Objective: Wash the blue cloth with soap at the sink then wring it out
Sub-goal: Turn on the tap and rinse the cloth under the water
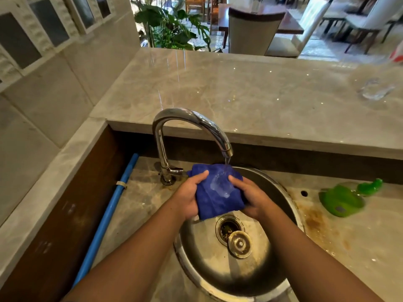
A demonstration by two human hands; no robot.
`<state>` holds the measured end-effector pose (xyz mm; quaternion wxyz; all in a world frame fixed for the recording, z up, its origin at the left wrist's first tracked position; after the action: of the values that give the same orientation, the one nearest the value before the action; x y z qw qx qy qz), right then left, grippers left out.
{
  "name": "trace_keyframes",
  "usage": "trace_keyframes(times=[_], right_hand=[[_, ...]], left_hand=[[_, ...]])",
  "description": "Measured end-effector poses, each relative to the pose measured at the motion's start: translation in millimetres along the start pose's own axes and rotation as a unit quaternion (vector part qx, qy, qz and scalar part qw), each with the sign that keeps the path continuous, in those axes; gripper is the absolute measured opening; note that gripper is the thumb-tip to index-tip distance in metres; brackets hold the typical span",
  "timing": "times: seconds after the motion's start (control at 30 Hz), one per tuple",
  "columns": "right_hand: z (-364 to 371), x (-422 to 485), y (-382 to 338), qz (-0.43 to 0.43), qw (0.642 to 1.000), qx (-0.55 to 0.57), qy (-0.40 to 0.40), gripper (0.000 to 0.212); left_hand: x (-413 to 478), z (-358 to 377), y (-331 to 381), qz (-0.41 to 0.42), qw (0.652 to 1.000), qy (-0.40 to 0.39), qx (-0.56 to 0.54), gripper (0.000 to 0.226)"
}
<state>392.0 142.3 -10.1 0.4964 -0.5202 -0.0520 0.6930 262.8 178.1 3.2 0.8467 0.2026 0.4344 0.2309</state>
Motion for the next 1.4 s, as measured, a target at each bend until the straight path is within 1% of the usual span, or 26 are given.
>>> trace_keyframes(times=[0.07, 0.13, 0.2, 0.23, 0.3, 0.33, 0.4, 0.43, 0.5, 0.53, 0.6, 0.63, 0.7, 0.77, 0.83, 0.87, 0.9, 0.97, 1.0, 1.03, 1.1, 1.17, 1.3, 1.4], right_hand=[[0, -2, -11, -0.040, 0.997, -0.069, 0.015, 0.032], [0, -7, -24, -0.096, 0.983, -0.141, 0.065, 0.024], [3, -17, -40, -0.177, 0.954, -0.210, 0.121, 0.017], [9, -26, -48, -0.225, 0.932, -0.246, 0.143, 0.015], [26, -44, -55, -0.309, 0.891, -0.287, 0.165, 0.006], [36, -50, -54, -0.334, 0.881, -0.295, 0.160, 0.005], [56, -52, -45, -0.357, 0.859, -0.336, 0.145, 0.015], [64, -50, -40, -0.363, 0.834, -0.386, 0.153, 0.017], [65, -46, -37, -0.382, 0.756, -0.487, 0.211, 0.015], [61, -44, -39, -0.389, 0.729, -0.510, 0.238, 0.017], [46, -34, -48, -0.375, 0.712, -0.525, 0.277, 0.021], [37, -27, -52, -0.356, 0.713, -0.531, 0.290, 0.021], [20, -18, -65, -0.316, 0.729, -0.522, 0.310, 0.021], [8, -15, -74, -0.302, 0.757, -0.489, 0.310, 0.020], [4, -14, -74, -0.303, 0.794, -0.446, 0.281, 0.018], [3, -14, -72, -0.297, 0.821, -0.409, 0.264, 0.018], [1, -13, -69, -0.281, 0.858, -0.352, 0.245, 0.019], [-1, -9, -54, -0.211, 0.942, -0.180, 0.190, 0.025], [1, -8, -43, -0.170, 0.970, -0.089, 0.150, 0.026], [4, -8, -34, -0.138, 0.983, -0.016, 0.117, 0.027], [7, -8, -21, -0.095, 0.988, 0.079, 0.089, 0.028], [7, -8, -14, -0.074, 0.986, 0.122, 0.085, 0.034], [9, -14, -25, -0.083, 0.984, 0.141, 0.075, 0.039], [4, -18, -33, -0.096, 0.985, 0.120, 0.072, 0.039]], left_hand=[[4, -1, 1, -0.001, 1.000, 0.015, 0.014, 0.035], [6, -1, 1, -0.001, 0.999, 0.030, 0.014, 0.030], [10, -1, -3, -0.005, 0.999, 0.043, 0.003, 0.030], [11, 2, -4, -0.004, 0.999, 0.042, -0.006, 0.031], [12, 9, -6, 0.008, 0.999, 0.035, -0.039, 0.031], [13, 12, -8, 0.012, 0.998, 0.034, -0.059, 0.031], [12, 22, -14, 0.012, 0.995, 0.017, -0.102, 0.039], [11, 28, -17, 0.011, 0.994, 0.008, -0.110, 0.044], [13, 34, -24, 0.009, 0.993, -0.008, -0.117, 0.049], [12, 35, -26, 0.014, 0.992, -0.006, -0.125, 0.048], [11, 34, -30, 0.020, 0.990, 0.000, -0.138, 0.044], [8, 36, -31, 0.017, 0.990, -0.010, -0.140, 0.043], [4, 37, -31, 0.010, 0.991, -0.025, -0.127, 0.044], [5, 33, -26, 0.015, 0.994, -0.019, -0.108, 0.038], [5, 29, -17, 0.019, 0.996, -0.003, -0.085, 0.033], [8, 25, -14, 0.023, 0.997, 0.010, -0.071, 0.032], [10, 21, -13, 0.021, 0.998, 0.030, -0.059, 0.032], [17, 6, -10, 0.017, 0.997, 0.077, -0.023, 0.039], [21, 1, -9, 0.022, 0.996, 0.090, -0.011, 0.041], [24, -2, -7, 0.033, 0.995, 0.095, -0.006, 0.040], [25, -3, -4, 0.053, 0.994, 0.100, -0.003, 0.037], [24, 2, -9, 0.051, 0.995, 0.082, -0.012, 0.035], [16, 16, -23, 0.042, 0.998, 0.020, -0.047, 0.038], [14, 20, -21, 0.067, 0.997, 0.015, -0.046, 0.038]])
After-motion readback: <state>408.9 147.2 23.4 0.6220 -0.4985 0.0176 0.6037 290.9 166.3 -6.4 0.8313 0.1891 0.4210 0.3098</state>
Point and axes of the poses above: each hand's wrist, its own x-axis towards the middle knuckle, its own z-axis out of the palm, y = z × x, the point moved 9 cm from there along x, towards the middle knuckle, and after that the axes turned 4 degrees about z, right-handed, at the moved point
